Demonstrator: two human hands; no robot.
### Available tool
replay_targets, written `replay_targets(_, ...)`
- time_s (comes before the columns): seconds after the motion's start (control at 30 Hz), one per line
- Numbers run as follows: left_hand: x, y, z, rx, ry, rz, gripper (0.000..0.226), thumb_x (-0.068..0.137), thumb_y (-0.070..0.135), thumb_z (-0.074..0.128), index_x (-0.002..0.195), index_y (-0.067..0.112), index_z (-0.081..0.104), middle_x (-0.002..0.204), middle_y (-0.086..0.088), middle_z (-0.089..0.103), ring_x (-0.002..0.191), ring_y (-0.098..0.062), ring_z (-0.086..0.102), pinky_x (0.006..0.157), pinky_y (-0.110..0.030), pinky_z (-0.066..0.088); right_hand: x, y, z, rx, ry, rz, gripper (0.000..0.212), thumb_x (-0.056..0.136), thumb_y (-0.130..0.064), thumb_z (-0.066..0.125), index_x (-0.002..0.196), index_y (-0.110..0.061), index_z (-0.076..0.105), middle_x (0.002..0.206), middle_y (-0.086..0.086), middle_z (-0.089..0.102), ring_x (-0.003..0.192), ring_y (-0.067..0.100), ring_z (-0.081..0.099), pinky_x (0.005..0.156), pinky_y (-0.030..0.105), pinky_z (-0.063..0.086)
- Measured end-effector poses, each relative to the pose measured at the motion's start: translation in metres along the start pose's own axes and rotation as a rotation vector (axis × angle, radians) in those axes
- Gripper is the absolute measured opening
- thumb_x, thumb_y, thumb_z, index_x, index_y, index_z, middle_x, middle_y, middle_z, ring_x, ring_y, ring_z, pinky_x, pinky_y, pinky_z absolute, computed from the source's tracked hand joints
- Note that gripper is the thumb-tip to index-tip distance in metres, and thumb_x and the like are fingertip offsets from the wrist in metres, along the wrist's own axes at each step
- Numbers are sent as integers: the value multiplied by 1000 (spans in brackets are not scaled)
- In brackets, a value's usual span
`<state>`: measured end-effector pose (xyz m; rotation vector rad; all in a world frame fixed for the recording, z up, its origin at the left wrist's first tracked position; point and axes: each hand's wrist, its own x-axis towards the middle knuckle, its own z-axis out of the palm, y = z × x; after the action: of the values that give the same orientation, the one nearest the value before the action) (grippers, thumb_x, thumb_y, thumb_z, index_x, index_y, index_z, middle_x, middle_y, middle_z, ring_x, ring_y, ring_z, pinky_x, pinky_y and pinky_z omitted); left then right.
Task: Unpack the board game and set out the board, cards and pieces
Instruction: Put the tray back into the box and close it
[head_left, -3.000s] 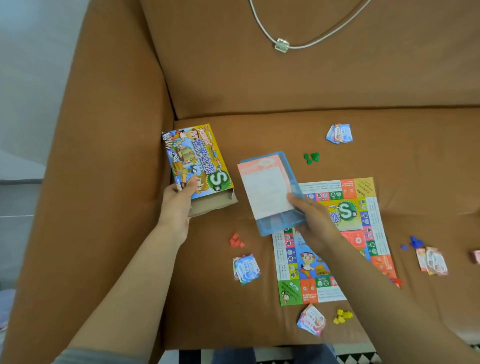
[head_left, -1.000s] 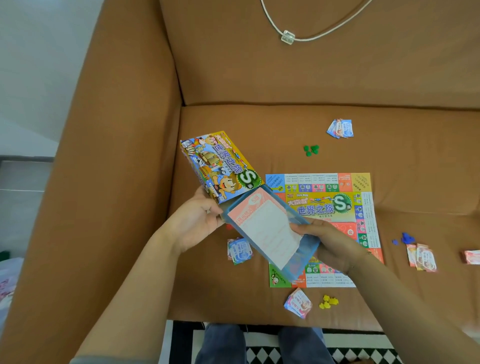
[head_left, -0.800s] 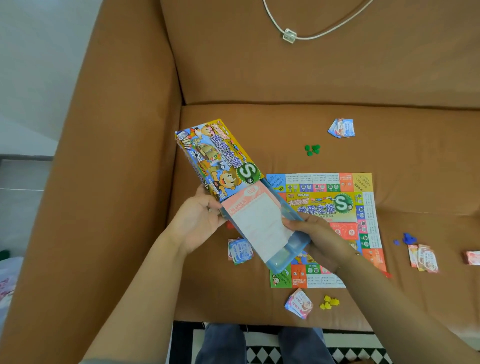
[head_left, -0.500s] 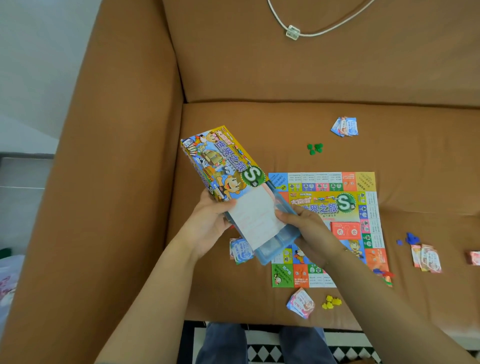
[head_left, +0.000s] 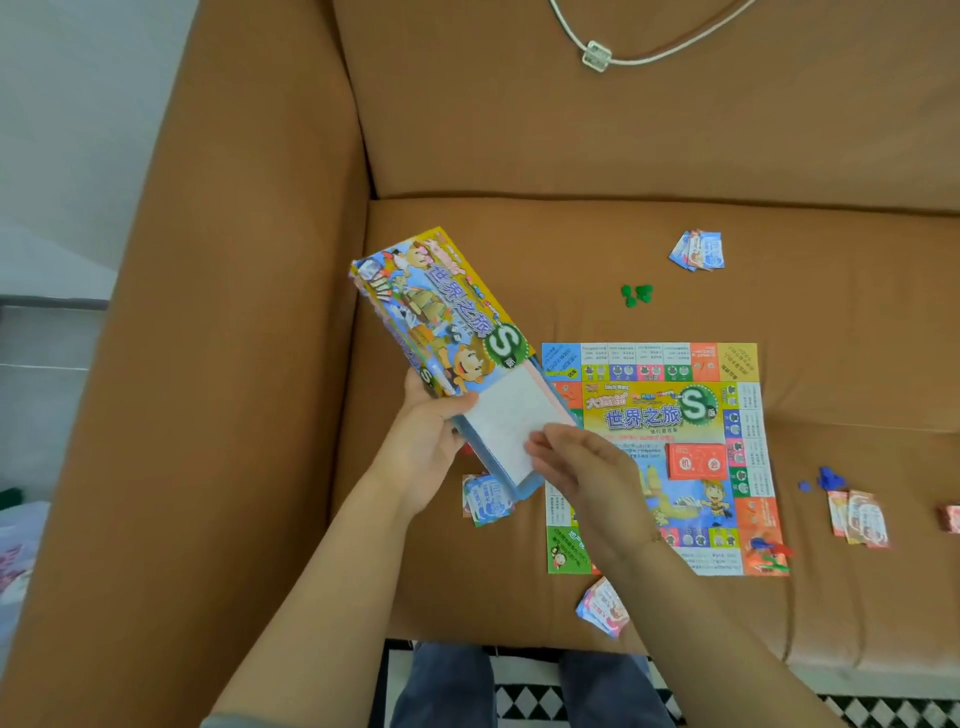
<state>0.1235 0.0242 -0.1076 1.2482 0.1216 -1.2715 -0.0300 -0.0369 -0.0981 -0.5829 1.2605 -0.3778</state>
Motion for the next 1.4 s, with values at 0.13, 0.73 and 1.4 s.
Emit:
replay_targets(0.13, -1, -8, 3, -35, -4, 15, 57, 90, -6, 51, 132, 32, 43, 122, 2, 66, 112, -17, 63, 96, -39, 47, 9, 0, 7, -31, 266, -60, 13, 90, -11, 60, 96, 0, 62, 81, 11, 58, 60, 14, 59, 49, 25, 51)
replay_targets(0.73, 11, -12, 9, -99, -6, -49, 45, 93, -4, 46, 121, 31, 47, 129, -5, 61, 110, -20, 62, 100, -38, 39, 26, -1, 37, 118, -30, -64, 22, 96, -9, 51, 110, -3, 66, 105, 13, 70, 100, 21, 68, 89, 27, 55)
replay_targets(1.4, 16, 43, -12, -119, -32, -186, 57, 94, 7, 41, 141, 38, 33, 125, -10, 63, 100, -39, 66, 105, -46, 41, 50, -32, 37, -282, -115, -334, 24, 91, -24, 61, 114, -22, 69, 125, -7, 64, 117, 7, 58, 103, 36, 47)
